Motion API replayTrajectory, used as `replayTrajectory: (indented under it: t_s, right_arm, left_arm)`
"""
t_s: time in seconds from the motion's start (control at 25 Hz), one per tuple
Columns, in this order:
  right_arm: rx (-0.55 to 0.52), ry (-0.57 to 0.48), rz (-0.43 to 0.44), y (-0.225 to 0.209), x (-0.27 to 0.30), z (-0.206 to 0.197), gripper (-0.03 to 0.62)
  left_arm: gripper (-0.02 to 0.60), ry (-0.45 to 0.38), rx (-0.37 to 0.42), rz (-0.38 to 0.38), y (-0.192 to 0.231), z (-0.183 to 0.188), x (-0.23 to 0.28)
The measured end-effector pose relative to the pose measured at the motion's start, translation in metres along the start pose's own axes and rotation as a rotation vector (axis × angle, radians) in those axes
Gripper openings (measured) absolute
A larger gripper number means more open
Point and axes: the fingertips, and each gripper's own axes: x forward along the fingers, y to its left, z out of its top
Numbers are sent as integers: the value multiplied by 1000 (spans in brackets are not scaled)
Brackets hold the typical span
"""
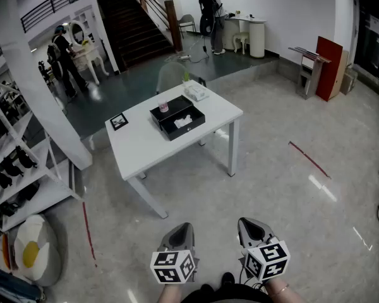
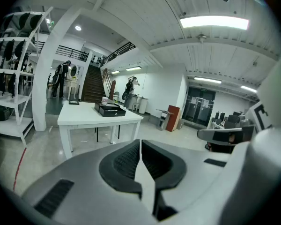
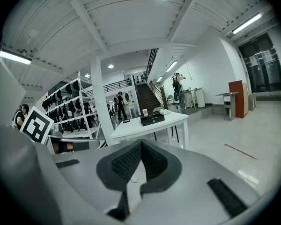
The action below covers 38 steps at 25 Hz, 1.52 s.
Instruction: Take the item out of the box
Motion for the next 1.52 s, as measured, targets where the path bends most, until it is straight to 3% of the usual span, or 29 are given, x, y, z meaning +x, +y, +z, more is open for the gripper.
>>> replayTrajectory:
  t_s: [0.76,1.28,1.52]
  right_arm:
    - [45,-15,36,-29,3,2,0]
    - [60,-8,38,-39,-3,-8,0]
    - [73,1,39,-42,2,-7,0]
  left_arm:
    - [25,14,18,86,-14,-7,16]
    - [28,7,27,64,-24,-10,19]
    - [82,0,26,75,-19,-3,21]
